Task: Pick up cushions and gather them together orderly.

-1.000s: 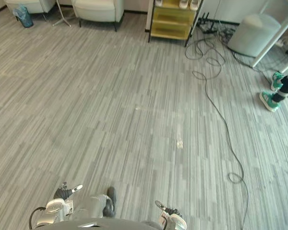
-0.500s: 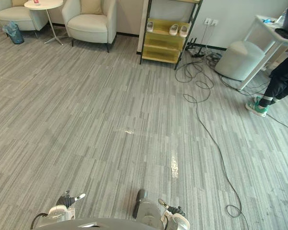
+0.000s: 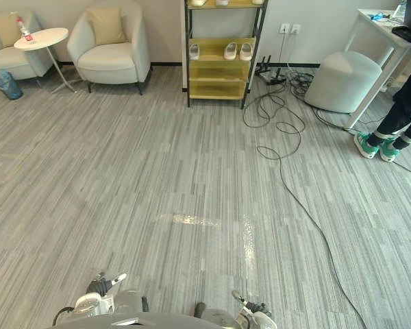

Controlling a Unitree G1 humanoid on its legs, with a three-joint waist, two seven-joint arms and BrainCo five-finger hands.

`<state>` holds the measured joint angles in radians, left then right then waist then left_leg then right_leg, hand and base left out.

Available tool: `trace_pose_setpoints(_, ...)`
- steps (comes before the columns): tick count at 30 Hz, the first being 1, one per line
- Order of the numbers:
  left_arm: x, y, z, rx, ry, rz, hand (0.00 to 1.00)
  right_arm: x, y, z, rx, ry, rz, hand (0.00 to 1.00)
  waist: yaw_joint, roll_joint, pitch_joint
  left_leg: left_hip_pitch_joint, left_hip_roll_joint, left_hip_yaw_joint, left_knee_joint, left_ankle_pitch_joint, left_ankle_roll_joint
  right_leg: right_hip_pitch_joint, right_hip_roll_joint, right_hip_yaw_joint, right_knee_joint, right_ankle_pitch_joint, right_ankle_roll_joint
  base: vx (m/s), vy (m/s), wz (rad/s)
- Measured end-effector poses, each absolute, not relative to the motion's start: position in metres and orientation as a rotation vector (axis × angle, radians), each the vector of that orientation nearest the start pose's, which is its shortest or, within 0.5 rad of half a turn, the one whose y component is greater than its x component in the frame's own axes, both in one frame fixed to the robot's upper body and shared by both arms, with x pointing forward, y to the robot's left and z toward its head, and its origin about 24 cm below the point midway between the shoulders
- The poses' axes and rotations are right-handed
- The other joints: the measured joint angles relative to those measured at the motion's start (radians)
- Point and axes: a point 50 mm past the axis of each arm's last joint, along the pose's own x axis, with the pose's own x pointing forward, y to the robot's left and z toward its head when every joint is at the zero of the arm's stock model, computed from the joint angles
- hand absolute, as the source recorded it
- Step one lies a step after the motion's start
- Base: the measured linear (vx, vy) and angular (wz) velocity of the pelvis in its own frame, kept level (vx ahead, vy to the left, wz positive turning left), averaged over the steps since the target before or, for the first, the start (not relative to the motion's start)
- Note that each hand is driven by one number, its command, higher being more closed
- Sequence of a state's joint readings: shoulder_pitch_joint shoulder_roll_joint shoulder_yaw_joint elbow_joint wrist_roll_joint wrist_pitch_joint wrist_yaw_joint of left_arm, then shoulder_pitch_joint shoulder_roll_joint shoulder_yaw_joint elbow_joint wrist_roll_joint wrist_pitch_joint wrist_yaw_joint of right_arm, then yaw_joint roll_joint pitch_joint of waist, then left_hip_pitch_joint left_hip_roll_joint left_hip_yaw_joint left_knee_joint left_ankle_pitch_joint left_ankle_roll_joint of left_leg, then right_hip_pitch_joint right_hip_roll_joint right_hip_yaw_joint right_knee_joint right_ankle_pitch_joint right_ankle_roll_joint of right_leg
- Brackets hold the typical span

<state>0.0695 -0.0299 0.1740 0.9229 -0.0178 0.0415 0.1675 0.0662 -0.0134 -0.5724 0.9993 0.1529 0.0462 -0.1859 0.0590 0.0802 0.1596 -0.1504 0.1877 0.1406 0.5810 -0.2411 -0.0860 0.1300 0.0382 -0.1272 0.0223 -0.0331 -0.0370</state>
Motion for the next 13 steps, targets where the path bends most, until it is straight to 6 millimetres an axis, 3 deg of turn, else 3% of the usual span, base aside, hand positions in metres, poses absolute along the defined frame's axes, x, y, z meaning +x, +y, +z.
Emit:
trace_pose_setpoints(2, 0.119, 0.173, -0.153, -0.046, 1.039, 0.327, 0.00, 0.079, -0.232, -0.158, 0.326, 1.077, -0.798, 0.00, 0.000, -0.004, 0.003, 0.017, -0.037, -0.014, -0.185, 0.033, -0.006, 0.009, -0.023, 0.009, 0.002, -0.012, 0.020, 0.20, 0.149, -0.21)
trace_pose_setpoints(3, 0.117, 0.171, -0.153, -0.048, 1.045, 0.324, 0.00, 0.076, -0.233, -0.158, 0.330, 1.078, -0.810, 0.00, -0.002, 0.005, -0.002, 0.034, -0.064, -0.056, -0.321, 0.129, -0.015, 0.014, -0.033, 0.014, 0.007, -0.028, 0.045, 0.22, 0.216, -0.13)
trace_pose_setpoints(4, 0.114, 0.169, -0.155, -0.054, 1.057, 0.322, 0.00, 0.074, -0.236, -0.158, 0.331, 1.075, -0.825, 0.00, -0.001, 0.014, -0.008, 0.034, -0.069, -0.078, -0.337, 0.212, 0.014, 0.018, -0.030, 0.022, 0.012, -0.041, 0.064, 0.26, 0.264, -0.10)
trace_pose_setpoints(5, 0.116, 0.172, -0.154, -0.047, 1.051, 0.326, 0.00, 0.075, -0.233, -0.158, 0.342, 1.080, -0.822, 0.00, 0.000, -0.005, -0.011, 0.061, -0.095, -0.057, -0.346, 0.204, 0.023, 0.025, -0.059, 0.033, 0.033, -0.059, 0.086, 0.21, 0.211, -0.12)
trace_pose_setpoints(8, 0.117, 0.183, -0.153, -0.034, 1.041, 0.354, 0.00, 0.072, -0.220, -0.162, 0.368, 1.099, -0.806, 0.00, 0.015, -0.061, -0.016, 0.103, -0.147, -0.018, -0.388, 0.187, 0.055, 0.015, -0.120, 0.036, 0.074, -0.095, 0.103, 0.19, 0.203, -0.18)
trace_pose_setpoints(13, 0.112, 0.186, -0.155, -0.026, 1.062, 0.359, 0.00, 0.068, -0.216, -0.163, 0.368, 1.112, -0.801, 0.00, 0.019, -0.081, -0.034, 0.170, -0.199, -0.012, -0.496, 0.213, 0.090, 0.026, -0.158, 0.033, 0.078, -0.095, 0.103, 0.08, 0.090, -0.04)
